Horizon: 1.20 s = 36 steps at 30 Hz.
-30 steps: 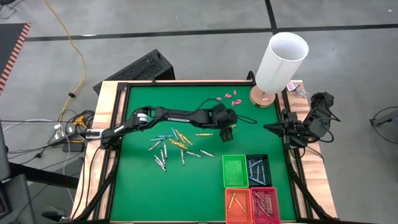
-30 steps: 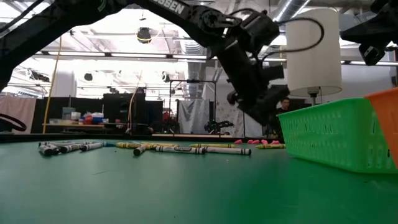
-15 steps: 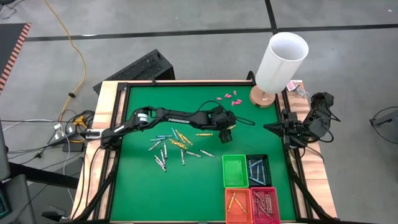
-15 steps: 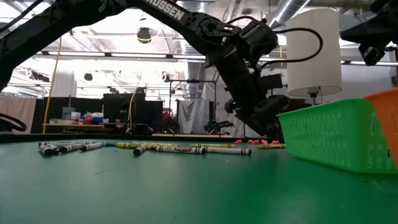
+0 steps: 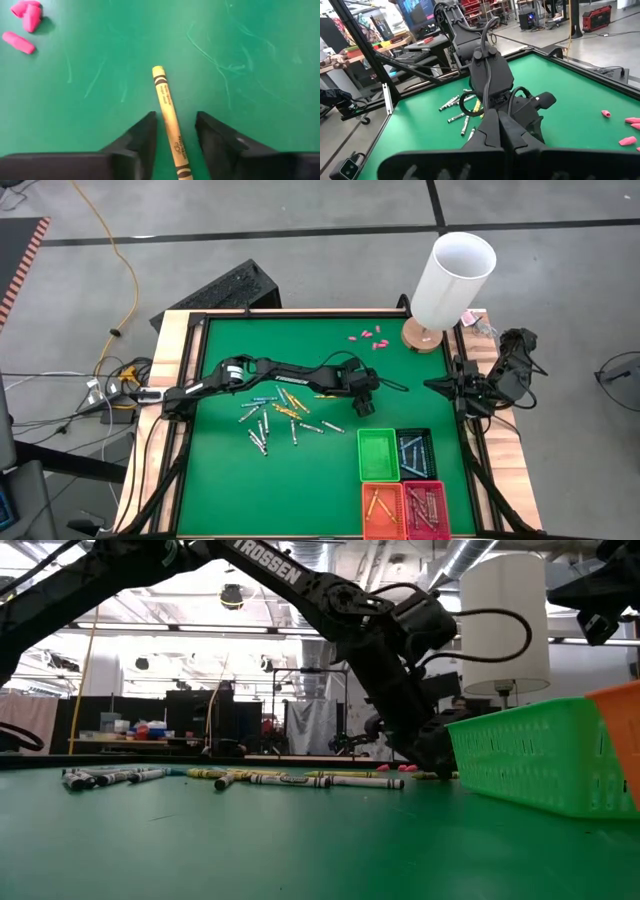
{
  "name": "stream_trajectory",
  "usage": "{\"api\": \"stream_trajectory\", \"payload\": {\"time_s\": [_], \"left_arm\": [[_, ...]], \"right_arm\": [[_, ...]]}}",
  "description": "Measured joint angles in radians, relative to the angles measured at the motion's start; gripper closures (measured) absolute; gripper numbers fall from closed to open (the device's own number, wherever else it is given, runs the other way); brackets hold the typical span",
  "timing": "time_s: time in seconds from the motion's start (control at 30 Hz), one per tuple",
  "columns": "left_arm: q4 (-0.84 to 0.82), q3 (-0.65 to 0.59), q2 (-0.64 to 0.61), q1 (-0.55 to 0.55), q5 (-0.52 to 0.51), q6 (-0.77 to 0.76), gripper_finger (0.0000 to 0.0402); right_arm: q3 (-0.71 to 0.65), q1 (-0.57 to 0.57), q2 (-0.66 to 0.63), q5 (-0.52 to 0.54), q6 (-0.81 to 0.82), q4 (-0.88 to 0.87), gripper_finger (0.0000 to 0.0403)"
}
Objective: Sort crayons
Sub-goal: Put the light green crayon into the orange bin
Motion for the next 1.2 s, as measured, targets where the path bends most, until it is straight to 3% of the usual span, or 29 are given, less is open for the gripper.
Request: {"api": "stream_trajectory", "payload": {"time_s": [0.2, 0.7, 1.0, 1.2], "left_arm": [[-0.020, 0.000, -0.001, 0.001, 0.041, -0.017, 0.0388], [-0.162, 0.091, -0.109, -0.044, 0.037, -0.017, 0.0398], [-0.153, 0.092, -0.216, -0.221, 0.026, -0.028, 0.0399], [0.051, 0.092, -0.199, -0.366, 0.027, 0.057, 0.0399]], "right_arm": [[0.000, 0.000, 0.000, 0.000, 0.000, 0.000, 0.0403], [0.000, 0.000, 0.000, 0.018, 0.010, -0.014, 0.0403], [0.000, 0.000, 0.000, 0.037, 0.023, -0.022, 0.0403], [0.000, 0.000, 0.000, 0.071, 0.024, -0.021, 0.0403]]}}
